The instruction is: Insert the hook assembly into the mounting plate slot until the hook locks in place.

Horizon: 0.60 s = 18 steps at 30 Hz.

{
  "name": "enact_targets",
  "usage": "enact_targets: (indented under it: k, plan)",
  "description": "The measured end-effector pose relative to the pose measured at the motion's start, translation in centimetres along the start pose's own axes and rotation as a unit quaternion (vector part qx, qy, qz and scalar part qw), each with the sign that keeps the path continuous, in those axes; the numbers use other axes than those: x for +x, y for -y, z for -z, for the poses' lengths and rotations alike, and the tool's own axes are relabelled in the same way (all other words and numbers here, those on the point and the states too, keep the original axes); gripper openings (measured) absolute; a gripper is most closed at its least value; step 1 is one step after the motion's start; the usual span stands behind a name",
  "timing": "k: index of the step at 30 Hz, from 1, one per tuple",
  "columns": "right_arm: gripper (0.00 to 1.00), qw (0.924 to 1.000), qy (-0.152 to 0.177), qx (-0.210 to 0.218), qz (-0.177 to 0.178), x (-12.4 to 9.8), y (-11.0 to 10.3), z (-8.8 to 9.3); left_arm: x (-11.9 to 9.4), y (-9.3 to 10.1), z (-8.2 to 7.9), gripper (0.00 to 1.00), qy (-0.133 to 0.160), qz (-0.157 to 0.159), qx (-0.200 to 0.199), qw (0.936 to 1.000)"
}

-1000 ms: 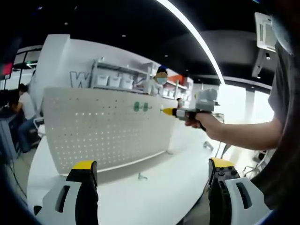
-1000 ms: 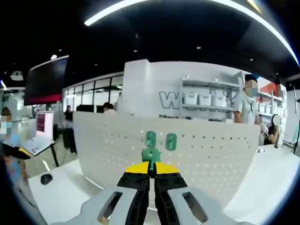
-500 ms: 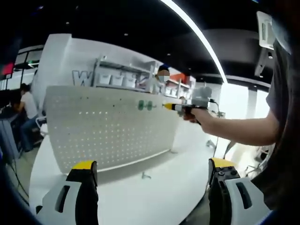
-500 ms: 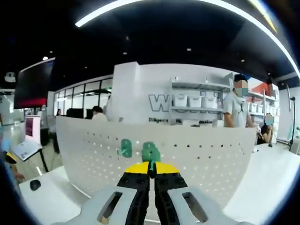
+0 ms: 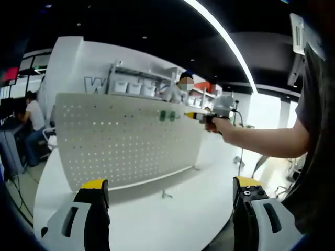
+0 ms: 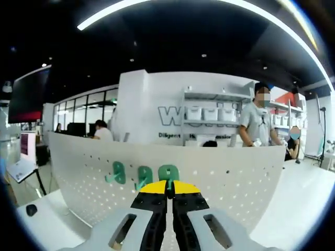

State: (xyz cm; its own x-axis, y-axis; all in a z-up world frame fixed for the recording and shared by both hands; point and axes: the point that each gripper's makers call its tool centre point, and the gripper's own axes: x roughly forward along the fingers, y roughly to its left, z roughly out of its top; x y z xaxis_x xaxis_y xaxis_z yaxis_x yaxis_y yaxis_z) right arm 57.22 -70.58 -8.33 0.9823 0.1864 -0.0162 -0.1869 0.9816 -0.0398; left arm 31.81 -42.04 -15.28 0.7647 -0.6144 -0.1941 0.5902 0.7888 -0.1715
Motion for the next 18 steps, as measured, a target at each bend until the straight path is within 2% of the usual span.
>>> enact_targets:
  k: [8,18]
  plan:
    - [0.0,0.9999,0.002,0.005,0.01,1.8,1.7,0.2,0.0,-0.6,0.1,1.0,-0.003,-0.006,-0.003,1.0]
    - [0.0,0.9998,0.006,0.011,0.014,1.9,0.9,0.3,0.1,-1.2,0.1,1.0,-0.002,-0.012,-0.005,0.9999]
